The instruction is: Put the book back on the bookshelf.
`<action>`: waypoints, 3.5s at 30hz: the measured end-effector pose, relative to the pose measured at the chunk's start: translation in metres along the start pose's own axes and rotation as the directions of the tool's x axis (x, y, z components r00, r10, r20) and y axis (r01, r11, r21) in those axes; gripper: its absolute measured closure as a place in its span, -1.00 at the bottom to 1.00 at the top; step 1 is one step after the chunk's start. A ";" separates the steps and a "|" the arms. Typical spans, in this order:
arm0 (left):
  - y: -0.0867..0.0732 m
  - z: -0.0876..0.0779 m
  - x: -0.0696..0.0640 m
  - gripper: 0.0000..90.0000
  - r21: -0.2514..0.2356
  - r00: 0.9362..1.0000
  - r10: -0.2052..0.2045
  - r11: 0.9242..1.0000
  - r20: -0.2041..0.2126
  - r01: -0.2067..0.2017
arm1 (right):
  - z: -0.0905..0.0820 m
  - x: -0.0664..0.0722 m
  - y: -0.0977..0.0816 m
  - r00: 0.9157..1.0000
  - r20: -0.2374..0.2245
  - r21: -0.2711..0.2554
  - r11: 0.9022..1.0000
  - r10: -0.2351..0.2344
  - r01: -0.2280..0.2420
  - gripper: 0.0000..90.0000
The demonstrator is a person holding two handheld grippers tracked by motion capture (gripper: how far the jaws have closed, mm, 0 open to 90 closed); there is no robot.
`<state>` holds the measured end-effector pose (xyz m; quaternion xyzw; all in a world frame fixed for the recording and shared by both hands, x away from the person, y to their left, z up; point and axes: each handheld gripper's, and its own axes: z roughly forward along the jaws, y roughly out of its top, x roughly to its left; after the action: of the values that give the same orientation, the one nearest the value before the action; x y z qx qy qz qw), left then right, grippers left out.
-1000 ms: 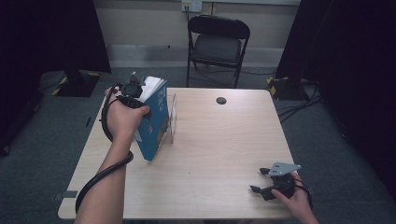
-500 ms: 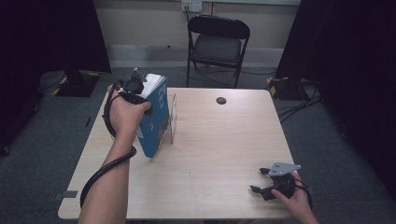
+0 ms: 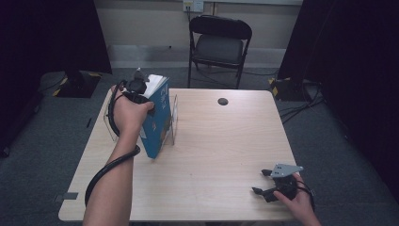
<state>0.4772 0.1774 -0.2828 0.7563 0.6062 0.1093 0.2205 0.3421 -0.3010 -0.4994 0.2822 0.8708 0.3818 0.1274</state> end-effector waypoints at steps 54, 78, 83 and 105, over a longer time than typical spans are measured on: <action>0.004 0.022 -0.006 0.27 -0.106 0.999 -0.042 0.994 -0.022 0.040 | 0.000 0.000 0.000 1.000 0.000 0.000 1.000 -0.001 0.001 -0.62; -0.027 -0.001 0.005 0.06 -0.182 0.997 0.008 0.983 0.081 0.007 | 0.000 0.000 0.000 1.000 0.000 0.000 1.000 0.000 0.000 -0.63; -0.034 -0.005 0.004 0.07 -0.196 0.995 0.024 0.981 0.095 -0.005 | 0.000 0.000 0.000 1.000 0.000 0.000 1.000 -0.001 0.001 -0.63; -0.064 -0.013 0.011 -0.23 -0.224 0.978 0.092 0.973 0.186 -0.049 | 0.000 0.000 0.000 1.000 0.002 -0.001 1.000 0.000 0.000 -0.63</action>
<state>0.4190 0.2015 -0.3022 0.7557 0.5385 0.1083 0.3567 0.3421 -0.3010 -0.4995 0.2824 0.8705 0.3821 0.1284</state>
